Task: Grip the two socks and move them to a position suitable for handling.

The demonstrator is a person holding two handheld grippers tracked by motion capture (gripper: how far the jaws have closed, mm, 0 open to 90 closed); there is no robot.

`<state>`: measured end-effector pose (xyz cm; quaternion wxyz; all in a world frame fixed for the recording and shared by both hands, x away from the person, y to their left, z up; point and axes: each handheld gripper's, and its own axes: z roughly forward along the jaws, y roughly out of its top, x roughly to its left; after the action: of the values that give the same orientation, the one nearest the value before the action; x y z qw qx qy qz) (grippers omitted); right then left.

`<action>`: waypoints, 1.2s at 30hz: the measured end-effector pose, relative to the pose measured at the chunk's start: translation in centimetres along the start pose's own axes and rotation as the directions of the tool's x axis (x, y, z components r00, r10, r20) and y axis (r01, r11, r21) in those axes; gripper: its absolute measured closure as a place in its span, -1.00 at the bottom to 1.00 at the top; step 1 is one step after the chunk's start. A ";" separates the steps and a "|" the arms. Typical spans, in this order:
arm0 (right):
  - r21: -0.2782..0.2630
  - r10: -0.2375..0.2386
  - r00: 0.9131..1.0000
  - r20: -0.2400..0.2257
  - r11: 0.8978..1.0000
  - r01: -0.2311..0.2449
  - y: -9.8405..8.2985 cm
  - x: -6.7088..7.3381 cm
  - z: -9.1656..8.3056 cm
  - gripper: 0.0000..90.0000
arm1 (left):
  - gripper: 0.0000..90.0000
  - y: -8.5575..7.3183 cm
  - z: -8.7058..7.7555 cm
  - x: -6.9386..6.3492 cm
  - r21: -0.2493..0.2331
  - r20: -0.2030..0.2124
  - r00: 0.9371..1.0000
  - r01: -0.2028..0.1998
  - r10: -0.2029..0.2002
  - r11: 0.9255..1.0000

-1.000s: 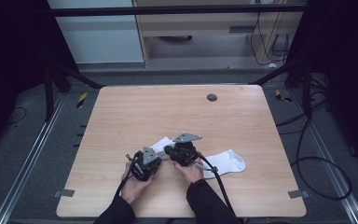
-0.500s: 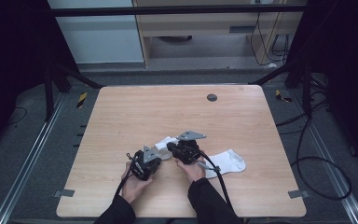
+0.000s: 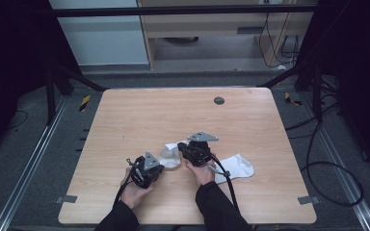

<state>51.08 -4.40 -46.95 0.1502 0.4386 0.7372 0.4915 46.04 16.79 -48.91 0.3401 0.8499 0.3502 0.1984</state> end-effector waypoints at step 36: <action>-0.047 -0.085 0.996 0.033 0.995 0.086 0.0 -0.6 -0.6 0.52 | 0.98 -1.1 0.1 1.7 0.044 -0.012 0.999 0.031 -0.030 0.999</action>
<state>51.05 -5.27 -46.83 0.1932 0.4105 0.7408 0.4954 46.71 18.53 -49.55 0.3222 0.8506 0.3693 0.1903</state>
